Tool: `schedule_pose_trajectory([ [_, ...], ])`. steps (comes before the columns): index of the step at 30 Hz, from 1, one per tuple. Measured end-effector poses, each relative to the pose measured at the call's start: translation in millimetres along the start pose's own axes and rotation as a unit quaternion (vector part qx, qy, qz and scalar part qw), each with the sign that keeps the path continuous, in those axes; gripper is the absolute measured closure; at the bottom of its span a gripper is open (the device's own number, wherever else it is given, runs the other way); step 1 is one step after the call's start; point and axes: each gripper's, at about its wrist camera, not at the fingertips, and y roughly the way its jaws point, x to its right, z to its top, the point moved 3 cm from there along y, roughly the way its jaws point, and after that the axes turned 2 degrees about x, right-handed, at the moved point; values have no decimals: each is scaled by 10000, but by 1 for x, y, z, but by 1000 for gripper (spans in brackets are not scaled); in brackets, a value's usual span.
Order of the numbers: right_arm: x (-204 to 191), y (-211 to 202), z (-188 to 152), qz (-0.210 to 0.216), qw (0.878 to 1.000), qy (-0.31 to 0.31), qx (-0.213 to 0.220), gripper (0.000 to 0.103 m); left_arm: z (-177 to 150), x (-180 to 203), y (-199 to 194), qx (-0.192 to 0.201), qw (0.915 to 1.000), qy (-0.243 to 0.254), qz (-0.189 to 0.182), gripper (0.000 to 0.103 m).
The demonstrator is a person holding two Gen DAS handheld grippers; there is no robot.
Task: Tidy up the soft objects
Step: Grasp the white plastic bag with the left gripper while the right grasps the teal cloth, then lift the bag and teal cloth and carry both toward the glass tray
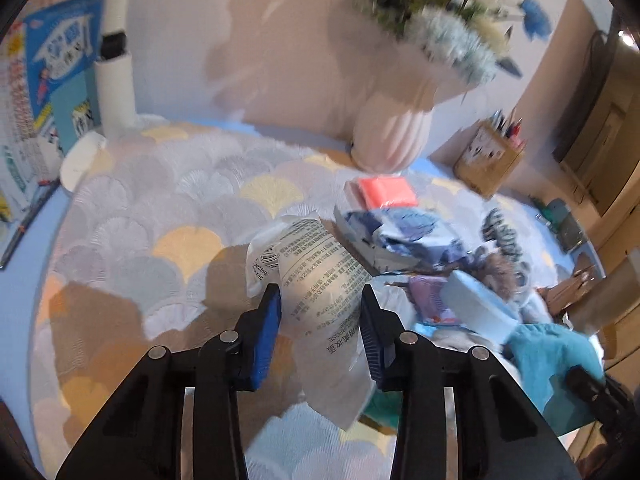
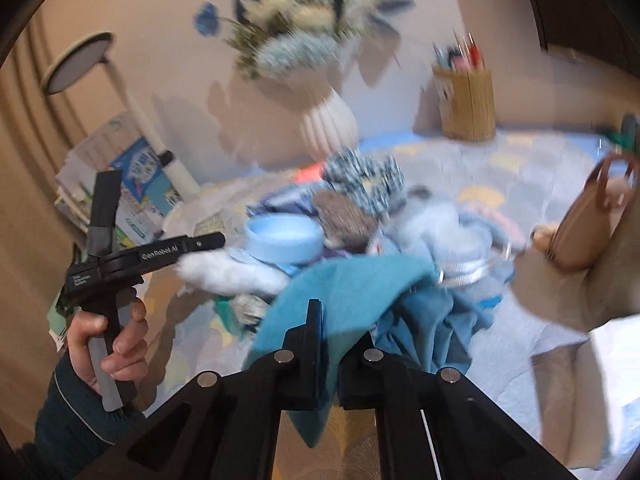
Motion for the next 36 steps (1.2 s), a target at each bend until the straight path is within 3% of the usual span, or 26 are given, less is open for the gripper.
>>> schedule_pose_trajectory([
  [8,-41,-62,3,381,9969,-451,516,98,-17,3,-76,556,9983,-39,-147,68],
  [13,-61,-95,-10,699,9947,-518,552,98,-42,9,-91,667,9977,58,-37,68],
  [17,-60,-112,-32,859,9954,-297,296,98,-58,11,-83,621,9979,58,-156,68],
  [21,-43,-86,-53,1154,9918,417,-359,98,-71,8,-65,544,9985,8,-110,68],
  [25,-22,-47,-54,650,9945,634,-521,96,-81,3,-52,495,9987,4,-81,68],
  [27,-15,-25,-54,-70,9982,256,-539,93,-85,1,-47,477,9988,23,-57,68],
  [29,-11,-4,-59,-720,9949,-221,-674,82,-85,2,-46,470,9988,38,-139,68],
  [33,6,-1,-66,-1096,9905,-381,-733,47,-87,4,-45,478,9986,133,-165,68],
  [36,21,-19,-66,-920,9914,-335,-871,46,-88,8,-48,557,9980,233,-166,68],
])
